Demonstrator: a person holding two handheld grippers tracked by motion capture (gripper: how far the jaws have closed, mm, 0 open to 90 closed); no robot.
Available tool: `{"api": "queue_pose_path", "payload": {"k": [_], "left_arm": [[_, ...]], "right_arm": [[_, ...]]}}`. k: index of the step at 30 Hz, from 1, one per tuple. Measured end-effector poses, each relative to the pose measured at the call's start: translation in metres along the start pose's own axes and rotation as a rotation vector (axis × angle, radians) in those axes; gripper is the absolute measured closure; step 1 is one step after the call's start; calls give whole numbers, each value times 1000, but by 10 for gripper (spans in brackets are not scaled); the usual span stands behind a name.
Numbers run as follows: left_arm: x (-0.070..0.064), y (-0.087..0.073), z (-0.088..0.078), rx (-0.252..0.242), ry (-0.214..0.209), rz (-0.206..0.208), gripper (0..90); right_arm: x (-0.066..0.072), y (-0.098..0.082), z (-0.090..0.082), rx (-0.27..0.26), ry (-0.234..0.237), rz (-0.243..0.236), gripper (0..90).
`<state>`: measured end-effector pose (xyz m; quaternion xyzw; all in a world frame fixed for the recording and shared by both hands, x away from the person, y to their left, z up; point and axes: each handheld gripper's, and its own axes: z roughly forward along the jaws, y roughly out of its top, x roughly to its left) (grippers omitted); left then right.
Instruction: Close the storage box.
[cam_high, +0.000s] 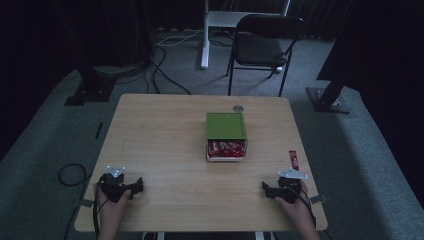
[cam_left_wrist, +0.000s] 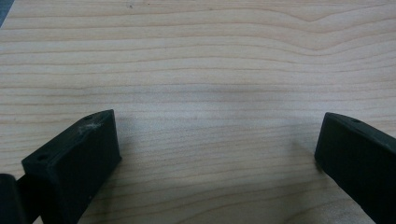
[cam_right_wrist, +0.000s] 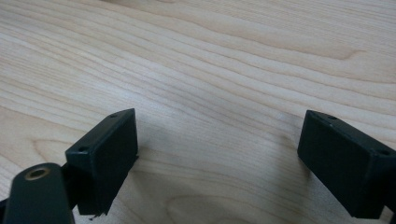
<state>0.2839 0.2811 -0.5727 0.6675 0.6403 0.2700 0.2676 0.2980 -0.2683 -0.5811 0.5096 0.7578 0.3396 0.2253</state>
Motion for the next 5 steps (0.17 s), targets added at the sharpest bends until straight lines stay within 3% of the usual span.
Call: {"api": "queue_pose_path", "payload": {"k": [5], "left_arm": [[0, 1, 1, 0, -5, 5, 7]], "right_arm": [[0, 0, 0, 0, -1, 1, 115]]}}
